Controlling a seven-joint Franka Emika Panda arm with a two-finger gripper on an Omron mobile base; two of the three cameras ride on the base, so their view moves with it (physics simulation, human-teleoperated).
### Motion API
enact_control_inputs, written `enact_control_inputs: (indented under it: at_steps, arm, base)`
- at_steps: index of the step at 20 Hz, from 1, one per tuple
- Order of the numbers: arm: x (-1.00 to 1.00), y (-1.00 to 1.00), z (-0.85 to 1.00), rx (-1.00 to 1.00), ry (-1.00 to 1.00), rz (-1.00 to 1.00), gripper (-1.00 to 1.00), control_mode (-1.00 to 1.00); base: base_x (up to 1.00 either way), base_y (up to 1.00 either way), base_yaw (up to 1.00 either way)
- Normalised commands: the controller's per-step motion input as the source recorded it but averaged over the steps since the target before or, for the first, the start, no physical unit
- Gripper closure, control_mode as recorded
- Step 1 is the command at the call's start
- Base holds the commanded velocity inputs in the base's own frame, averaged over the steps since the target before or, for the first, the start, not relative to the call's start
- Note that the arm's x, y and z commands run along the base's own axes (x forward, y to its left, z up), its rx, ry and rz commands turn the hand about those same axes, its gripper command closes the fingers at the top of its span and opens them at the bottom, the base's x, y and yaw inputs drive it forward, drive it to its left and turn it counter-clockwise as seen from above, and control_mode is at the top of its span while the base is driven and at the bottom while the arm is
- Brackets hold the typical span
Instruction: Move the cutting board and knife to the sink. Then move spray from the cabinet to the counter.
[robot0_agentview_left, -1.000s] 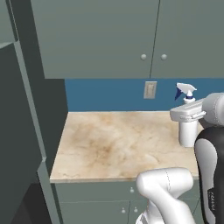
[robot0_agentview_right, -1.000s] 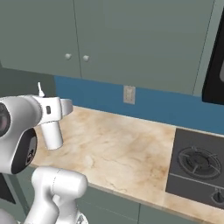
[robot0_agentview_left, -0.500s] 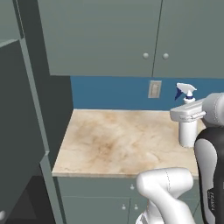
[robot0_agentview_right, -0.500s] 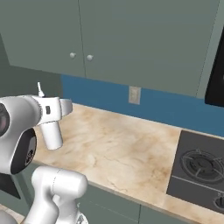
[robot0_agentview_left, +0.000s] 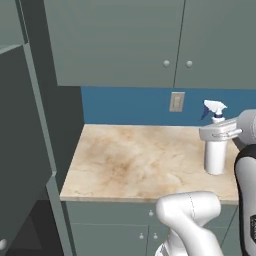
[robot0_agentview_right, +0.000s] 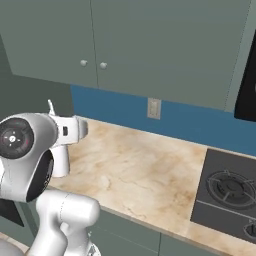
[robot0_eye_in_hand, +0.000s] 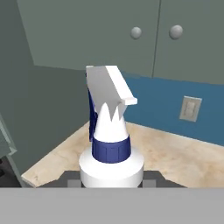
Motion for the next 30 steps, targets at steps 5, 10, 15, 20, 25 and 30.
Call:
enact_control_inputs:
  at_steps: [5,10,15,20,25,30]
  arm:
    - [0.00,0.01,-0.66,0.01,-0.18,-0.01,1.00,-1.00]
    - [0.00,0.00,-0.82,0.05,-0.20,0.00,1.00,-1.00]
    - [0.24,0.00,-0.69,0.02,-0.20,0.00,1.00,-1.00]
    - [0.46,0.00,-0.63,0.02,-0.15,0.00,1.00,-1.00]
    - [0.54,0.00,-0.75,0.09,-0.09,0.00,1.00,-1.00]
    - [0.45,0.00,-0.66,0.11,-0.04,0.00,1.00,-1.00]
  base:
    - [0.00,0.00,0.00]
    - [0.00,0.00,0.00]
    - [0.00,0.00,0.00]
    - [0.00,0.00,0.00]
    - [0.00,0.00,0.00]
    - [0.00,0.00,0.00]
